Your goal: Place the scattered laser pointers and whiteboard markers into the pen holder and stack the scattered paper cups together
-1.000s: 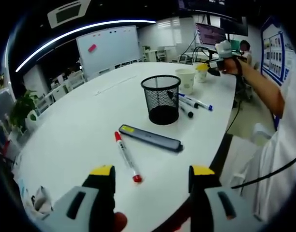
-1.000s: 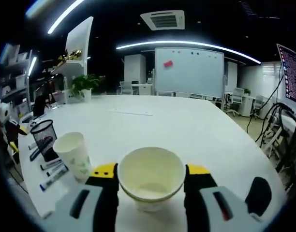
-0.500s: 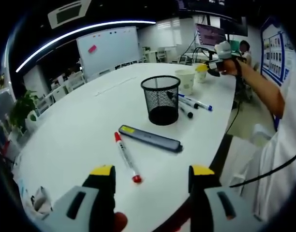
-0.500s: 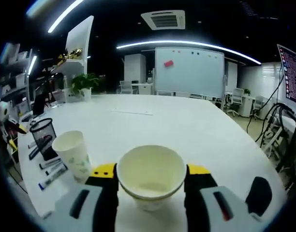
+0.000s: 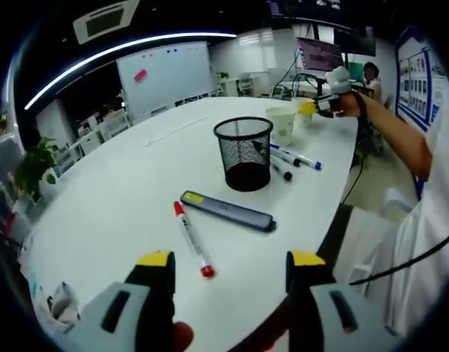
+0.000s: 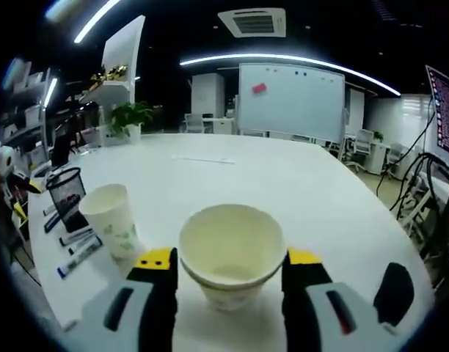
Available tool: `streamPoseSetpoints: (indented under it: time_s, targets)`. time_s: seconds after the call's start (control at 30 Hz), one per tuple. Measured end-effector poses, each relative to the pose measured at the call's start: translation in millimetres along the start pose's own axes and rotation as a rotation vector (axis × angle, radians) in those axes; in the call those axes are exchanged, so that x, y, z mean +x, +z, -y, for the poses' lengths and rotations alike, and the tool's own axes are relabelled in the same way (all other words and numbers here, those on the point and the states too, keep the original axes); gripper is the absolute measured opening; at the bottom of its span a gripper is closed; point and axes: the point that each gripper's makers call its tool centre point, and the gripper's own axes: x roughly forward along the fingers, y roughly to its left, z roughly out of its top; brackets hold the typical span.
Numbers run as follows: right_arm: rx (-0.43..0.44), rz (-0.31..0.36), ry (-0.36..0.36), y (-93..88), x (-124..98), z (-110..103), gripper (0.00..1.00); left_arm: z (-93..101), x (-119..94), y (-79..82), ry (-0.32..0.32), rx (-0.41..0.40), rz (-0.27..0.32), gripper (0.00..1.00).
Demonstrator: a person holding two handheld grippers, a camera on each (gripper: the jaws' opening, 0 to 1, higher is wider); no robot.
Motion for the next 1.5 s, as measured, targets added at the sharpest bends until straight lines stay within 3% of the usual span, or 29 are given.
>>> streamPoseSetpoints:
  time_s: [0.23,0.47,0.93,1.5]
  targets:
    - [-0.011,0.017,0.009,4.5,-2,-2,0.72,-0.1,-1,-1.2,0.001,-0.001,0.000,0.61]
    - [-0.020,0.030,0.000,9.1,-6,-1,0.73,1.2,-3,0.1,0.001,0.003,0.006,0.61]
    - [-0.037,0.105,0.008,29.5,-14,-4,0.87,2.0,-4,0.6,0.002,0.005,0.009,0.61]
    - [-0.052,0.153,0.009,44.9,-20,-9,0.91,-0.6,-2,3.0,0.009,0.004,0.010,0.61]
